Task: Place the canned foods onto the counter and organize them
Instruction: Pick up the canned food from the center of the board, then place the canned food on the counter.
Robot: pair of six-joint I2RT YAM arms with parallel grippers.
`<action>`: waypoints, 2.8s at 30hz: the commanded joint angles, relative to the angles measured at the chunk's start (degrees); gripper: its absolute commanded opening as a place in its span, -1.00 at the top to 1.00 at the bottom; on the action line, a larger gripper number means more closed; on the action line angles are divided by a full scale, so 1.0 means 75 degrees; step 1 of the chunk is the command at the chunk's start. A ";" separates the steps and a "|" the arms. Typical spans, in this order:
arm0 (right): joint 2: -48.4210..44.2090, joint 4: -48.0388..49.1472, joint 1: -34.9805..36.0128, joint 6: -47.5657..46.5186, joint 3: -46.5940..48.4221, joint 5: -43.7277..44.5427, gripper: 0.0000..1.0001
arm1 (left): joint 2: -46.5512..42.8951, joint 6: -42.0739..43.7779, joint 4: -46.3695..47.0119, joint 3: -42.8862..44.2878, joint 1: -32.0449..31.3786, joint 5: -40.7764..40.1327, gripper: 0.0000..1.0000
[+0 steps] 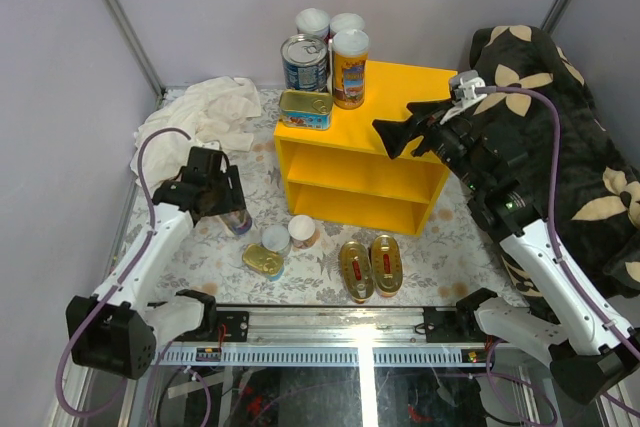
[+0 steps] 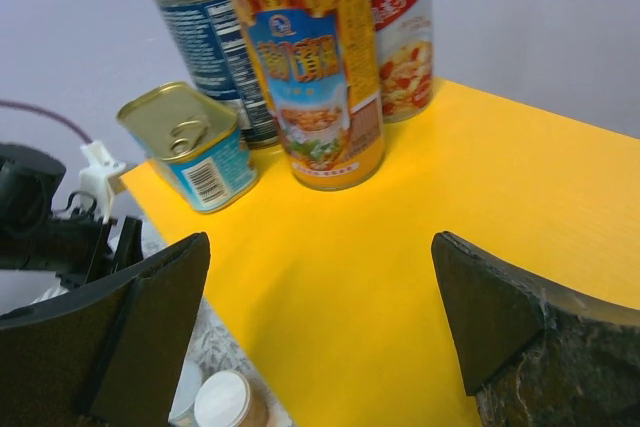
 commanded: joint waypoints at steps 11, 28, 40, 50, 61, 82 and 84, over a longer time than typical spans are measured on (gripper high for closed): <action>0.0948 -0.1110 0.0552 -0.0777 0.0947 -0.6439 -1.00 | -0.0460 0.0460 -0.1419 0.3614 -0.2139 0.0695 1.00; 0.1541 0.0427 0.2210 -0.1563 -0.0302 -0.5421 -1.00 | -0.0391 0.1298 -0.1994 0.4358 -0.4332 0.2991 1.00; 0.1787 0.1311 0.3218 -0.1634 -0.0880 -0.4403 -1.00 | -0.0168 0.1719 -0.2089 0.5441 -0.4530 0.3484 1.00; 0.2326 0.1833 0.3468 -0.1420 -0.0645 -0.4468 -0.92 | 0.0069 0.1899 -0.2103 0.5525 -0.4629 0.3759 1.00; 0.2381 0.0940 0.3487 -0.1539 -0.0424 -0.4428 0.33 | -0.0028 0.2006 -0.2106 0.5664 -0.4660 0.3419 1.00; 0.0607 0.1889 0.3487 -0.1101 -0.1627 -0.4412 1.00 | -0.1028 0.1389 -0.0832 0.5554 -0.4660 -0.0398 -0.99; 0.0285 0.1598 0.3487 -0.1136 -0.1530 -0.4264 1.00 | -0.1178 0.1157 -0.0651 0.5260 -0.4646 -0.1047 -1.00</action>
